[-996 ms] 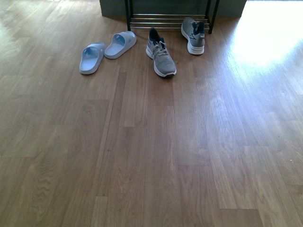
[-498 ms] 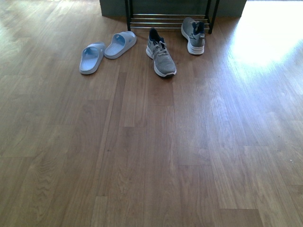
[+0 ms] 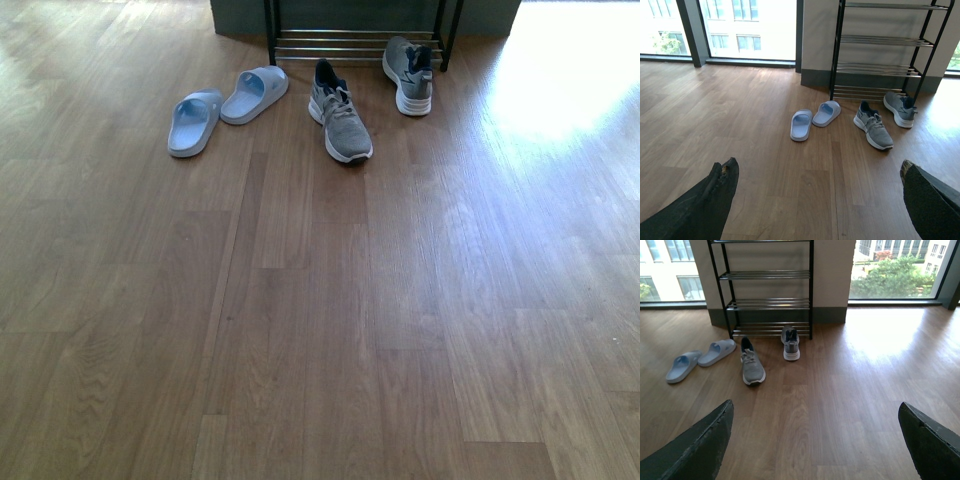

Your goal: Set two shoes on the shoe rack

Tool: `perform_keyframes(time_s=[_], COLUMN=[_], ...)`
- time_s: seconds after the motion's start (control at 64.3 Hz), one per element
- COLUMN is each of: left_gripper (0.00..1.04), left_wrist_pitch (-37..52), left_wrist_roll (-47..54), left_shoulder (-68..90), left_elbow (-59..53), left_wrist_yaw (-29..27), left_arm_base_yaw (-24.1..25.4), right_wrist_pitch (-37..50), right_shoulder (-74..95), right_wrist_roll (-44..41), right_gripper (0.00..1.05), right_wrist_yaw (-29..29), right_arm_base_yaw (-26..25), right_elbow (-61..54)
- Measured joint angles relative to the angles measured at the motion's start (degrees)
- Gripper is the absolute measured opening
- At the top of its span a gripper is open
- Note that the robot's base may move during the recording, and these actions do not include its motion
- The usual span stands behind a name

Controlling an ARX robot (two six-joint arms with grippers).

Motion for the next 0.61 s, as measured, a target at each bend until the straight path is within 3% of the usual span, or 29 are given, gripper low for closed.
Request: perform_keyframes(time_s=[0.607], left_gripper=[0.95], left_wrist_pitch=[0.0], left_wrist_roll=[0.0], left_shoulder=[0.0], left_elbow=[0.0], left_wrist_yaw=[0.0], left_arm_base_yaw=[0.0], right_wrist_pitch=[0.0], right_shoulder=[0.0], right_wrist_roll=[0.0], right_gripper=[0.96], right_wrist_yaw=[0.0], right_arm_base_yaw=[0.0], right_elbow=[0.0])
